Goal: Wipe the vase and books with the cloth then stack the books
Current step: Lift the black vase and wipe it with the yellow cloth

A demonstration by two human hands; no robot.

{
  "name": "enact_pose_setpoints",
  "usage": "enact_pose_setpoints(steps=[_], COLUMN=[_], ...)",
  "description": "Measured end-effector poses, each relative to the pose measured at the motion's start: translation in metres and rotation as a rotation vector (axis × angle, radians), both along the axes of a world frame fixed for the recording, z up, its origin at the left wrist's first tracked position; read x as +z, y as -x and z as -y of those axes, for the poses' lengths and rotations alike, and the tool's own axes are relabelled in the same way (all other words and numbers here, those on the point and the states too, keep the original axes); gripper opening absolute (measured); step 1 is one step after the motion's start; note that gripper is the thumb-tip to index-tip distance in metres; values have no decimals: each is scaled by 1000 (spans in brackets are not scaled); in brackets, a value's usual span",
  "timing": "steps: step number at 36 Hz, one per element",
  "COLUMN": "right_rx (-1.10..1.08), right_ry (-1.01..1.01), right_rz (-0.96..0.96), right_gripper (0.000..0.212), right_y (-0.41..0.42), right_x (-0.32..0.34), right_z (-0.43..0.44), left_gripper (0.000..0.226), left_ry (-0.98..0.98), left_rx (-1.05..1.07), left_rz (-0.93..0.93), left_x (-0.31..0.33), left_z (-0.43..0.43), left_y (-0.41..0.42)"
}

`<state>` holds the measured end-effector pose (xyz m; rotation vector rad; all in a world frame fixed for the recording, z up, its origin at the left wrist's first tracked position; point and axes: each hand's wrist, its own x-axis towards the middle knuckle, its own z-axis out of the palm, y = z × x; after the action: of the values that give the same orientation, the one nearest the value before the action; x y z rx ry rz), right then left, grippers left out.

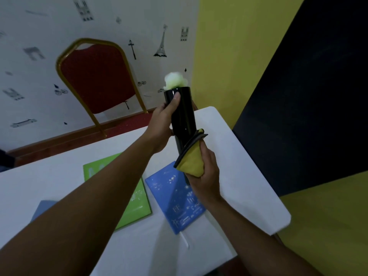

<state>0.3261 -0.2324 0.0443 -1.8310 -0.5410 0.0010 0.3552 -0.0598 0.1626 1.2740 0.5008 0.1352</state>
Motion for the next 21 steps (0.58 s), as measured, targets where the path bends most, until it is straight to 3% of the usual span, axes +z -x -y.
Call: enact_pose_setpoints(steps=[6, 11, 16, 21], right_rx=[-92, -74, 40, 76], right_ry=[92, 107, -18, -45], right_rz=[125, 121, -28, -196], right_gripper=[97, 87, 81, 62], right_y=[4, 5, -33, -68], right_x=[-5, -3, 37, 66], right_z=[-3, -2, -12, -22], left_gripper=[55, 49, 36, 32], left_ry=[-179, -89, -35, -1], left_rx=[56, 68, -88, -158], left_rz=[-16, 22, 26, 50], left_x=[5, 7, 7, 5], left_z=[6, 2, -2, 1], left_y=[-8, -5, 3, 9])
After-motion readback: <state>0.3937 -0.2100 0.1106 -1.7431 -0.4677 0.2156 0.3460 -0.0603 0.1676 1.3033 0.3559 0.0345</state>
